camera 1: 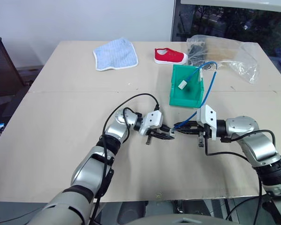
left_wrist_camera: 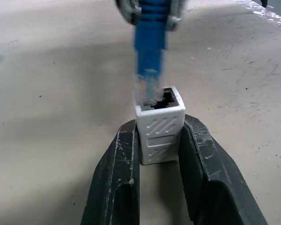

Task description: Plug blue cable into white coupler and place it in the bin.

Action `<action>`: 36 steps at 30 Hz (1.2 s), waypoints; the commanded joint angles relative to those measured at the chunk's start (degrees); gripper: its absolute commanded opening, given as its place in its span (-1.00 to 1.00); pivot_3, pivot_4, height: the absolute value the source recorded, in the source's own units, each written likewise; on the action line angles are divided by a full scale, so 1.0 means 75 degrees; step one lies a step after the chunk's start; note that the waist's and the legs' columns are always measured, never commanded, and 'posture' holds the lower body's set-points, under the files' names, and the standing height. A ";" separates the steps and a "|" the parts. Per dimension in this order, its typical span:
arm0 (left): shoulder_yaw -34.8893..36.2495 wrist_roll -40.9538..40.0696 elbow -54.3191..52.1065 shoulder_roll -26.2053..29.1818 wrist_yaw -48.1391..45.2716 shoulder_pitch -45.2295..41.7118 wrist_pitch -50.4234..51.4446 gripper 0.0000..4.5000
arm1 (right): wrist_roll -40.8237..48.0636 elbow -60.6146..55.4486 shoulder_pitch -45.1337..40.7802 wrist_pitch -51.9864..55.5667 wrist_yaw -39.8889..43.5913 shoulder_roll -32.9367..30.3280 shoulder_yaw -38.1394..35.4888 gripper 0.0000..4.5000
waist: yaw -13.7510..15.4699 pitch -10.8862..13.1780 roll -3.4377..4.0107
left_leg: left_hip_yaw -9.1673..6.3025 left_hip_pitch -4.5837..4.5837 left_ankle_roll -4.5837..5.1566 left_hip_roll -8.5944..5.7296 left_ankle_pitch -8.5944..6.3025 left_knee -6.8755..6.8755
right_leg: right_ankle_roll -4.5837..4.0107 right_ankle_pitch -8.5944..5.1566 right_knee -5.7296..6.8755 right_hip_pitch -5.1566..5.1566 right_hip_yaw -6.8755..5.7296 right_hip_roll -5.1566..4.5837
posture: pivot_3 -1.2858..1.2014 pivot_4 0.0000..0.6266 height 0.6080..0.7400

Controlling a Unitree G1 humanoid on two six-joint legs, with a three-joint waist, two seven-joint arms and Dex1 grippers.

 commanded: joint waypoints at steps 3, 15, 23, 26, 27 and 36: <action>-0.0026 0.0184 -0.0029 -0.0032 -0.0025 0.0163 0.0003 -0.74 | 0.0072 -0.0397 -0.0048 0.0152 0.0114 -0.0139 -0.0127 -1.00 | 0.0000 0.0000 0.0000 | 0.0000 0.0000 0.0000 0.0000 0.0000 0.0000 | 0.0000 0.0000 -0.0001 0.0000 0.0000 0.0000 | 0.03 -0.52 1.00; 0.0020 0.0194 -0.0128 -0.0018 -0.0043 0.0242 0.0034 -0.74 | -0.0405 -0.0125 -0.0076 0.0032 0.0356 -0.0253 0.0163 -1.00 | 0.0000 -0.0001 0.0001 | -0.0003 0.0000 0.0000 0.0000 0.0000 0.0000 | 0.0000 0.0000 -0.0001 0.0002 -0.0003 0.0000 | 0.03 -0.52 1.00; -0.0041 0.0331 -0.0077 0.0003 -0.0018 0.0256 -0.0094 -0.74 | -0.0424 -0.0231 -0.0108 0.0281 0.0436 -0.0282 0.0192 -1.00 | 0.0000 -0.0002 0.0002 | -0.0007 0.0002 0.0000 0.0000 0.0000 0.0000 | 0.0000 0.0000 0.0001 0.0002 -0.0005 0.0001 | 0.03 -0.52 1.00; -0.0043 0.0338 -0.0064 -0.0026 -0.0026 0.0257 -0.0100 -0.74 | -0.0444 -0.0279 -0.0149 0.0496 0.0329 -0.0178 0.0282 -1.00 | 0.0000 -0.0002 0.0002 | -0.0007 0.0003 0.0000 0.0000 0.0000 0.0000 | 0.0000 0.0000 0.0001 0.0003 -0.0004 0.0001 | 0.03 -0.52 1.00; -0.0038 0.0329 -0.0066 -0.0049 -0.0024 0.0253 -0.0082 -0.74 | -0.0485 -0.0273 -0.0161 0.0556 0.0267 -0.0098 0.0360 -1.00 | 0.0000 -0.0002 0.0002 | -0.0007 0.0004 0.0000 0.0000 0.0000 0.0000 | 0.0000 0.0000 0.0002 0.0003 -0.0005 0.0001 | 0.03 -0.52 1.00; 0.0002 0.0339 -0.0026 -0.0153 0.0003 0.0180 -0.0012 -0.74 | -0.1608 0.0333 -0.0092 0.1113 0.0018 0.0027 0.1542 -1.00 | -0.0029 -0.0048 0.0000 | -0.0010 0.0026 0.0000 0.0000 0.0000 0.0000 | 0.0000 0.0000 0.0005 0.0021 -0.0006 0.0002 | 0.03 -0.52 1.00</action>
